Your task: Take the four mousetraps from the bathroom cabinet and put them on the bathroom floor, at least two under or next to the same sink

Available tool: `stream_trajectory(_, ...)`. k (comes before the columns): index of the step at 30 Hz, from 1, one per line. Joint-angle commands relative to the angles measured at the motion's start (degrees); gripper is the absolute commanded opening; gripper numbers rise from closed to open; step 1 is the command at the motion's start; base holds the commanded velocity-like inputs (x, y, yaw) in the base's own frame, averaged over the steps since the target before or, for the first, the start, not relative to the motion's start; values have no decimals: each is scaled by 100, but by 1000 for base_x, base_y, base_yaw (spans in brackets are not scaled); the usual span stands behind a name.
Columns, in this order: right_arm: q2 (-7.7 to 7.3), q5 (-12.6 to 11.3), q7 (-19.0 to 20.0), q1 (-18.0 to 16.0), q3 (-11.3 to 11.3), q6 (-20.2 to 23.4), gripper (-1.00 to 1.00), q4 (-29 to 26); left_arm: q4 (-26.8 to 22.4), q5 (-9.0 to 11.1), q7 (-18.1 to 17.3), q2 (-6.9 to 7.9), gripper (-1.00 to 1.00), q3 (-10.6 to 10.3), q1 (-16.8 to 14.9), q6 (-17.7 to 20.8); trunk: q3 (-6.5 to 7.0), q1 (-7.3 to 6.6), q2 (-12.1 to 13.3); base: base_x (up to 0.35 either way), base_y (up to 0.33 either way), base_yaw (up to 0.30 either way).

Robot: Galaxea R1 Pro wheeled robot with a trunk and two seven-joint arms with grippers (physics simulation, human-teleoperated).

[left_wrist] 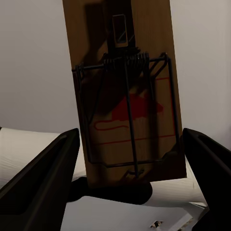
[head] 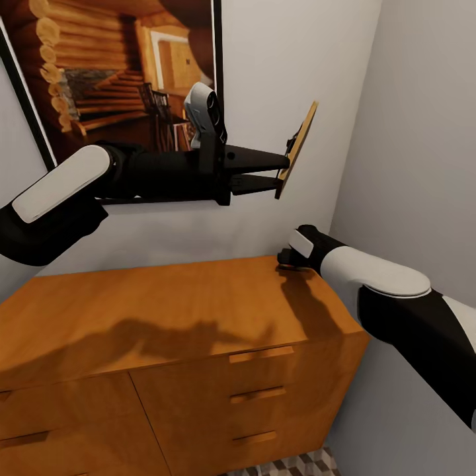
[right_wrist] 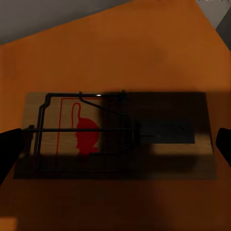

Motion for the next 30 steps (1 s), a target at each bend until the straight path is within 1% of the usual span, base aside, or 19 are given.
stream_trajectory(1, 5, -119, -20, 126, 17, 23, 100, -4, 3, -5, -36, 6, -100, -15, -11, 0, -8, 0, -2, 0, 0, 0)
stream_trajectory(30, 11, -119, -20, 126, 17, 24, 100, -4, 3, -5, -30, 4, -100, -15, -11, 9, -8, 0, -2, 0, 0, 0)
